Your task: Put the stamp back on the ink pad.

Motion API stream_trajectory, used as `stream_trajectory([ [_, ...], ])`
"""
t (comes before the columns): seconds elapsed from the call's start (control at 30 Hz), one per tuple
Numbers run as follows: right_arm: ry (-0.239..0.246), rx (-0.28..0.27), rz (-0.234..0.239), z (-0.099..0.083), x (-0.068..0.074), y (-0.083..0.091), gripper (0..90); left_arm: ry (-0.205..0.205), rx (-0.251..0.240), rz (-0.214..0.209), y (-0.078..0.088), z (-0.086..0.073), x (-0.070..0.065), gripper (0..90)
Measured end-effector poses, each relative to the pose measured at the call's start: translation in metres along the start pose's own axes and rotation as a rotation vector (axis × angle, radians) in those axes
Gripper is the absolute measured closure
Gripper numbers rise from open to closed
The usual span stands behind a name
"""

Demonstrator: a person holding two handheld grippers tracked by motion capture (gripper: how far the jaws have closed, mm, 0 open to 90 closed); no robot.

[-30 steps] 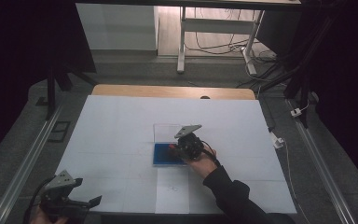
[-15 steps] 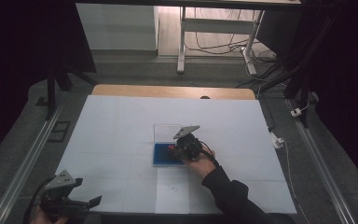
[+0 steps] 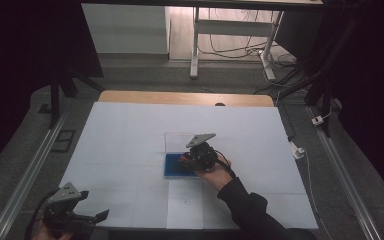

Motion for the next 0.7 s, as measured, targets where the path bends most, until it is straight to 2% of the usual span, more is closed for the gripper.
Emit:
stream_trajectory([
  [0.13, 0.0, 0.001, 0.0, 0.001, 0.001, 0.005, 54.6, 0.0, -0.001, 0.0, 0.0, 0.0, 0.0, 3.1],
  [0.17, 0.014, 0.0, -0.007, 0.001, 0.0, 0.006, 52.9, 0.0, -0.001, 0.0, 0.0, 0.0, 0.0, 3.1],
  [0.43, 0.005, -0.027, -0.004, 0.004, 0.005, 0.016, 39.4, -0.002, -0.001, 0.0, 0.0, 0.0, 0.0, 3.1],
  [0.7, -0.036, -0.061, 0.021, 0.008, 0.013, 0.03, 25.7, -0.004, 0.0, 0.003, 0.0, 0.0, 0.0, 3.1],
])
Point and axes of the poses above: each handheld gripper's, and its own axes: y roughly backward along the jaws, z roughly out of its top, x roughly to its left, the point moved 9 cm from there along -y, roughly forward along the jaws, and after that the axes turned 7 degrees about y, right-handed, at the moved point
